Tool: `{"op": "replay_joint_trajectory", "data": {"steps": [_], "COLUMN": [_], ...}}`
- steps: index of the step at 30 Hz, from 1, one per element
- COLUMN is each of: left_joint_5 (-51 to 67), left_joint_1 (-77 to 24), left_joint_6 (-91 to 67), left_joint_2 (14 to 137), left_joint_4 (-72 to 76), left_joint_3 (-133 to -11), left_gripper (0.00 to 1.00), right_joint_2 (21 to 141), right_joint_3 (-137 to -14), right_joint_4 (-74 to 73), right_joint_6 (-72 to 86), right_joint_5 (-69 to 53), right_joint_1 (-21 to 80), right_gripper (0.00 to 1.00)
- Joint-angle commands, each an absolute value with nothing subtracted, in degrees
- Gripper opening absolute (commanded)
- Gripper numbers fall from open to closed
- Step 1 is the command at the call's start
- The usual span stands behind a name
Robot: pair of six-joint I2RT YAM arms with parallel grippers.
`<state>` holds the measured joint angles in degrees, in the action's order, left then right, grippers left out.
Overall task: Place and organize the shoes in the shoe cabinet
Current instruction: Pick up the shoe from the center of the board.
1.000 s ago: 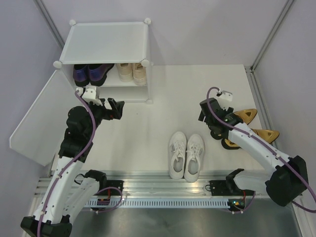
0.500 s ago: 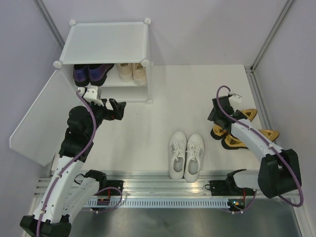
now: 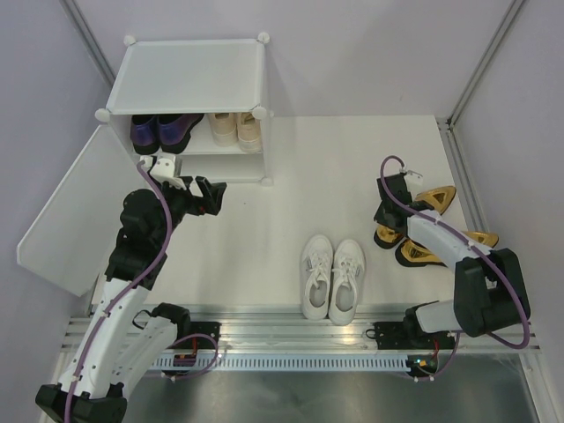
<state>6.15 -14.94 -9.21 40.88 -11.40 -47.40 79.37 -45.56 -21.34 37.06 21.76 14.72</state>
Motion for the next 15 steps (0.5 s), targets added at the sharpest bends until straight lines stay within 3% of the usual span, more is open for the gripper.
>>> {"op": "replay_joint_trajectory", "data": {"steps": [1, 15], "left_joint_5": [6.9, 6.2], "left_joint_1": [-15.4, -15.6], "left_joint_6": [-10.4, -9.8], "left_joint_2": [40.3, 40.1], "left_joint_4": [-8.7, -8.7], "left_joint_3": [-47.0, -46.9], "left_gripper": [1.0, 1.0], "right_joint_2": [78.0, 80.1], "right_joint_3": [-46.8, -58.0], "right_joint_4": [-18.6, -17.5], "right_joint_6": [35.2, 33.2], "right_joint_5": [16.2, 7.9], "right_joint_1": [15.1, 19.8], "right_gripper": [0.01, 0.01]}}
